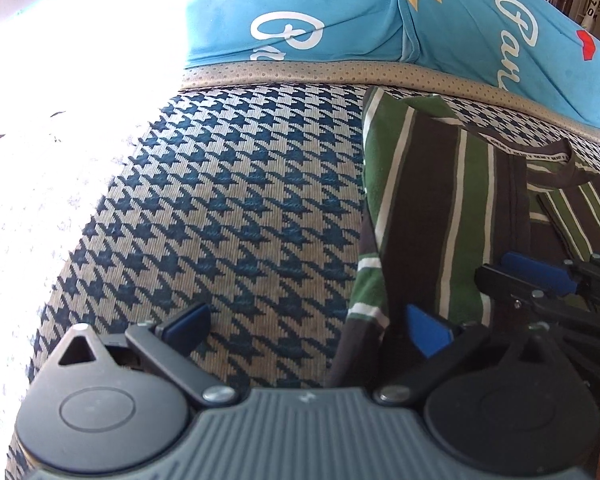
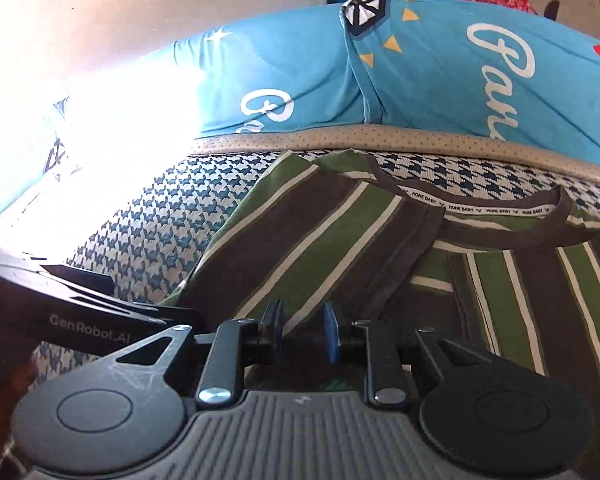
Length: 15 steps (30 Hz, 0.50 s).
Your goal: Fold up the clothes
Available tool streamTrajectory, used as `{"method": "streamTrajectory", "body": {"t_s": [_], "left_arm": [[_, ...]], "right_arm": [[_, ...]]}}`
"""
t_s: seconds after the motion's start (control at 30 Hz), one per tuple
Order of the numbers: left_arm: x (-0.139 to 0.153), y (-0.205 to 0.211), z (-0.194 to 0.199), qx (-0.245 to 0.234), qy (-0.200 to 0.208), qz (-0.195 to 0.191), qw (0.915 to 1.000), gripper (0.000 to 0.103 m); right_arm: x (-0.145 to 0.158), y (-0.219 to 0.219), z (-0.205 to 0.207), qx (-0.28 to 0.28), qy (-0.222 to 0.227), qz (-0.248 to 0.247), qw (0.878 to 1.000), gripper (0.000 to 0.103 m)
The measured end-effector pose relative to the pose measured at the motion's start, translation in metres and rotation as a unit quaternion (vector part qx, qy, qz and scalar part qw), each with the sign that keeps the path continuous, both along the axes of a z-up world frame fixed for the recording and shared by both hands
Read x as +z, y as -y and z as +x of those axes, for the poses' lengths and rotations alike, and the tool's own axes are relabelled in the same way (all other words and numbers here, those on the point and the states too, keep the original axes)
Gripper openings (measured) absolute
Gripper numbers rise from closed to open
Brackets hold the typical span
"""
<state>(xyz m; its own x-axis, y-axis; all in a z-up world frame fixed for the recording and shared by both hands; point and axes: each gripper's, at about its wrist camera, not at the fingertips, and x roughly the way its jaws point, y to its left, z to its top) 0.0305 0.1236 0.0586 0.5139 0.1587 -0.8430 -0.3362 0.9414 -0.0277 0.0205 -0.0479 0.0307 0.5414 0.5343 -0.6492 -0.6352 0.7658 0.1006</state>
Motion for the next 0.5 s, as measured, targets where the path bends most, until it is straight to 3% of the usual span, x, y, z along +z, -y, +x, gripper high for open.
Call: {"method": "streamTrajectory", "body": {"t_s": [0.3, 0.5], "left_arm": [[-0.002, 0.002, -0.049, 0.017, 0.0, 0.005, 0.9998, 0.103], [-0.003, 0.012, -0.088, 0.017, 0.006, 0.007, 0.9998, 0.103]], "right_arm": [[0.004, -0.001, -0.035, 0.0, 0.028, -0.065, 0.997, 0.031], [0.006, 0.01, -0.056, -0.029, -0.007, -0.067, 0.997, 0.04]]}}
